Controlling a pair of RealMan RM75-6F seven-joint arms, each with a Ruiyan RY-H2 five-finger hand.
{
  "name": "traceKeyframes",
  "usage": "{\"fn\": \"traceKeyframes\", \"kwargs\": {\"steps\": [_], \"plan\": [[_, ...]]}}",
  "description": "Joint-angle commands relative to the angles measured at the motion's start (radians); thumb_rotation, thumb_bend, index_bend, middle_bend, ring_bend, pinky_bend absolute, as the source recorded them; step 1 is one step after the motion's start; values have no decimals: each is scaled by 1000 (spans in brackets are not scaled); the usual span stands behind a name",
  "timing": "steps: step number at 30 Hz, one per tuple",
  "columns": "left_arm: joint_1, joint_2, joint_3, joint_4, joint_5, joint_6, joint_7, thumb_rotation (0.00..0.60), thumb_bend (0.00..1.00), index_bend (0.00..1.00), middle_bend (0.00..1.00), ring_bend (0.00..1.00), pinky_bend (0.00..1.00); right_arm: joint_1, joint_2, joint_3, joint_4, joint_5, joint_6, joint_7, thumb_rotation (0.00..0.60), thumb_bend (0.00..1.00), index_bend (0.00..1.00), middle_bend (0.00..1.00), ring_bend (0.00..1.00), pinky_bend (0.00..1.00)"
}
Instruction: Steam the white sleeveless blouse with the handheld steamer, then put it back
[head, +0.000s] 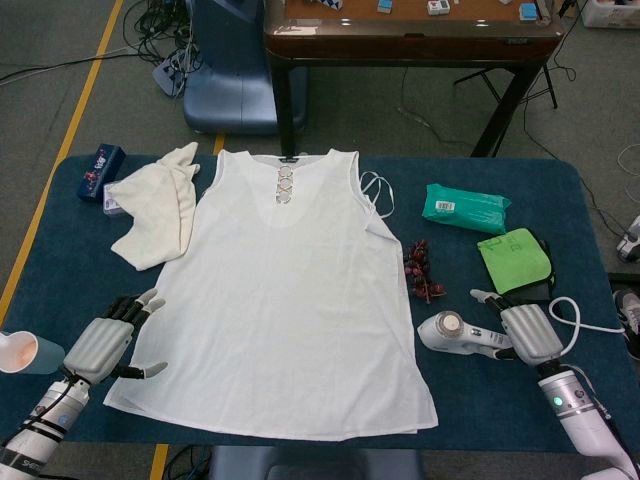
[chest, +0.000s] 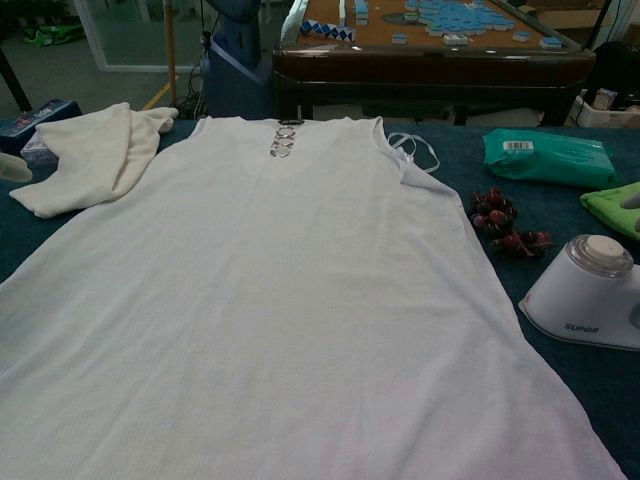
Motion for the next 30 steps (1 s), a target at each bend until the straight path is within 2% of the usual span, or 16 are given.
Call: {"fn": "traceKeyframes", "kwargs": {"steps": [1, 2, 3, 5, 6, 14, 22, 30], "plan": [[19, -9, -14, 20, 0, 37, -16, 387, 139, 39, 0, 0, 0, -19, 59, 23, -72, 7, 48, -26, 600, 112, 213, 339, 305, 369], [25, -15, -18, 30, 2, 51, -20, 438, 138, 40, 0, 0, 0, -24, 76, 30, -94, 13, 58, -41, 600, 131, 242, 358, 316, 369], [34, -22, -22, 42, 2, 68, -24, 516, 138, 41, 0, 0, 0, -33, 100, 38, -126, 26, 68, -65, 600, 146, 265, 373, 324, 370], [48, -31, -29, 55, -6, 92, -25, 584, 139, 42, 0, 0, 0, -46, 139, 48, -179, 52, 74, -110, 600, 159, 304, 398, 335, 370], [59, -39, -35, 62, -15, 110, -20, 600, 139, 43, 0, 0, 0, -56, 160, 55, -212, 67, 85, -139, 600, 160, 313, 400, 335, 370], [147, -108, -73, 82, -87, 256, 38, 600, 138, 51, 0, 5, 0, -140, 230, 73, -343, 132, 172, -247, 600, 187, 359, 425, 344, 370], [214, -159, -66, 92, -90, 345, 99, 600, 138, 51, 0, 6, 0, -189, 238, 68, -382, 164, 187, -283, 600, 188, 389, 436, 344, 371], [243, -188, -78, 109, -63, 382, 82, 600, 139, 51, 0, 6, 0, -194, 242, 78, -405, 149, 183, -299, 600, 188, 401, 439, 349, 370]]}}
